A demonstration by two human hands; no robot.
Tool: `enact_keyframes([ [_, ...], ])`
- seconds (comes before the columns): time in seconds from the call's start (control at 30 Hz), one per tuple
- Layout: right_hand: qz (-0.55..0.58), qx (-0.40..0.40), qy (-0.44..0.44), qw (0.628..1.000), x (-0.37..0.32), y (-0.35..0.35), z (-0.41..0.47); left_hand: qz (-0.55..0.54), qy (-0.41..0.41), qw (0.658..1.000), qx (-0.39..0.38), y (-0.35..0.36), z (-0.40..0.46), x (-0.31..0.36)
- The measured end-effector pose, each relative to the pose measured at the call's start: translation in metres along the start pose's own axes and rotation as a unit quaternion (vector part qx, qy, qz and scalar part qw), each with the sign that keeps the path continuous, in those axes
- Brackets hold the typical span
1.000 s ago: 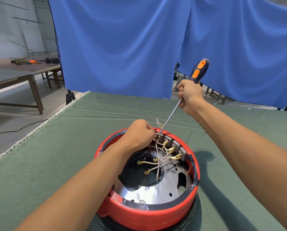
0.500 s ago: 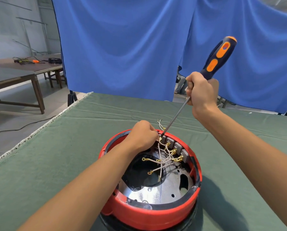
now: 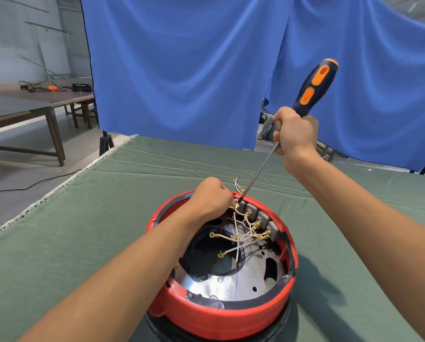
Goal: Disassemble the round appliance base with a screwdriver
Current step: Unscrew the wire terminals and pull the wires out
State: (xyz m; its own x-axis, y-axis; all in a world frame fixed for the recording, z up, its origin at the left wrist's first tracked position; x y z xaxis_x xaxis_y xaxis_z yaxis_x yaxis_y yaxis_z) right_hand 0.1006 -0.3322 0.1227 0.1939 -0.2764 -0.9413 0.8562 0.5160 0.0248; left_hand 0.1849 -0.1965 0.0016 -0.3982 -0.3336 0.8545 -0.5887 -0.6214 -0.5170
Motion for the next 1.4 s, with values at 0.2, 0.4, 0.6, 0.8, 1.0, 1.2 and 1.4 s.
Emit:
enact_keyframes([
  [0.2, 0.016, 0.032, 0.078, 0.996, 0.023, -0.003, 0.018, 0.033, 0.005, 0.999, 0.001, 0.001, 0.002, 0.000],
  [0.4, 0.021, 0.043, 0.137, 0.989, 0.042, -0.010, 0.021, 0.045, 0.011, 0.999, -0.003, 0.003, 0.004, -0.002],
  [0.6, 0.069, 0.042, 0.116, 0.990, 0.039, -0.018, 0.015, 0.067, 0.018, 0.997, -0.026, 0.005, 0.004, -0.003],
  [0.8, 0.068, 0.023, 0.001, 0.997, 0.009, -0.013, 0.001, 0.063, 0.020, 0.997, -0.028, 0.006, 0.004, -0.001],
  [1.0, 0.016, -0.013, -0.008, 1.000, 0.000, 0.001, 0.001, 0.056, 0.020, 0.998, -0.030, 0.006, 0.002, -0.001],
  [1.2, 0.034, 0.021, 0.101, 0.994, 0.023, -0.007, 0.016, 0.068, 0.013, 0.997, -0.017, 0.005, 0.003, -0.003],
  [1.4, 0.026, -0.016, 0.156, 0.987, 0.072, 0.011, -0.001, 0.086, 0.034, 0.996, 0.017, 0.001, 0.003, 0.001],
])
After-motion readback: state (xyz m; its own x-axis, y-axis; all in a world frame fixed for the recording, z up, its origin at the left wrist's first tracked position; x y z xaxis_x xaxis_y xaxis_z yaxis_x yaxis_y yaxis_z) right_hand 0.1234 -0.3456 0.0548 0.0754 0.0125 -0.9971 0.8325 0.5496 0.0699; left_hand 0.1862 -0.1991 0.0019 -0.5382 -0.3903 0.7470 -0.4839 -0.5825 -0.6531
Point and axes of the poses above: each hand's wrist, its own z-axis towards the middle knuckle, its own y-axis out of the palm, x = y × z, the point moved 8 cm from there along z, towards the middle knuckle, and after that the axes turned 2 degrees about -x, right-handed, at the moved point
